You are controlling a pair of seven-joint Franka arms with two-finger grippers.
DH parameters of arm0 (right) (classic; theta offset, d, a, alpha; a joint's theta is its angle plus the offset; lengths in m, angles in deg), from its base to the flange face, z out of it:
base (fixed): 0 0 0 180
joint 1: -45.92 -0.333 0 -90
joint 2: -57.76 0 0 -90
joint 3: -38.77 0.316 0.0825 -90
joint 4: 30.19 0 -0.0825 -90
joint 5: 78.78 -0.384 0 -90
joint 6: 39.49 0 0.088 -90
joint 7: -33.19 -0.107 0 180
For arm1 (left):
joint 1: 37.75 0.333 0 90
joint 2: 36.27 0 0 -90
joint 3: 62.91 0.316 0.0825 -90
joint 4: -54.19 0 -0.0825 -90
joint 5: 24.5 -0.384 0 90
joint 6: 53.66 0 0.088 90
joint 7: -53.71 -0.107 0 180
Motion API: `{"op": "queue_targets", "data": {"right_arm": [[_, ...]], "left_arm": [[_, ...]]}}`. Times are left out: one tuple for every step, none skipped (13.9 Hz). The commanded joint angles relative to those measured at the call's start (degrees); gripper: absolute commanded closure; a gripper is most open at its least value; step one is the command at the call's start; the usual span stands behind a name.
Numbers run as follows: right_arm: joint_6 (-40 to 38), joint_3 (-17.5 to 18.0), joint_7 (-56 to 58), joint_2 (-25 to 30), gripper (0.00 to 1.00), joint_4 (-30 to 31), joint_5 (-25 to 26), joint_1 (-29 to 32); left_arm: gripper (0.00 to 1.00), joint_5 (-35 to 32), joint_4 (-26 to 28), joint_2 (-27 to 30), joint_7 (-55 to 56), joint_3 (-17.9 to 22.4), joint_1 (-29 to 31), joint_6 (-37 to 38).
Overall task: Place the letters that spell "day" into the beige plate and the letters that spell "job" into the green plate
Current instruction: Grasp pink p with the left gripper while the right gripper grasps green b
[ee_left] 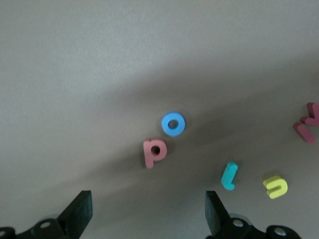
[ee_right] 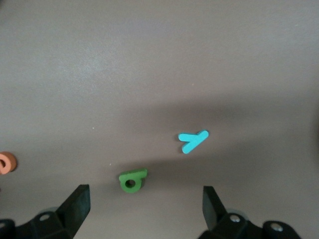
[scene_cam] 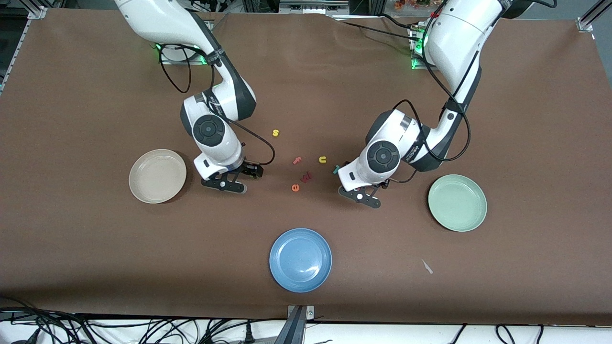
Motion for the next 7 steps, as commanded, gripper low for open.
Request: {"op": "queue_targets", "data": {"right_arm": [[3.3, 0.6, -0.5, -1.6, 0.0, -0.1, -1.0, -0.5], [4.4, 0.9, -0.6, -2.2, 0.0, 0.0, -1.2, -0.5], [4.8, 1.0, -1.1, -2.3, 0.0, -0.1, -2.9, -0.4], [5.1, 1.0, -0.8, -2.5, 0.0, -0.1, -5.1, -0.4], [5.1, 1.0, -0.6, -2.6, 0.0, -0.1, -5.5, -0.4], [5.0, 1.0, -0.5, -2.9, 0.0, -0.1, -5.5, -0.3], [5.1, 1.0, -0.3, -3.5, 0.0, -0.1, -5.5, -0.3]], "left_arm": [[0.06, -1.9, 0.2, -1.1, -0.4, 0.1, -0.2, -1.8], [0.15, -2.3, 0.2, -1.6, -0.4, 0.1, 0.1, -2.0], [0.24, -2.2, 0.2, -1.8, -0.4, 0.1, 0.2, -2.6], [0.3, -2.1, 0.2, -1.8, 0.1, 0.1, 0.2, -2.9], [0.31, -2.1, 0.1, -1.9, 0.1, 0.0, 0.1, -3.2], [0.31, -2.2, 0.2, -2.3, 0.1, 0.1, 0.0, -4.0], [0.31, -2.2, 0.2, -2.7, -0.3, 0.1, 0.1, -4.2]]}}
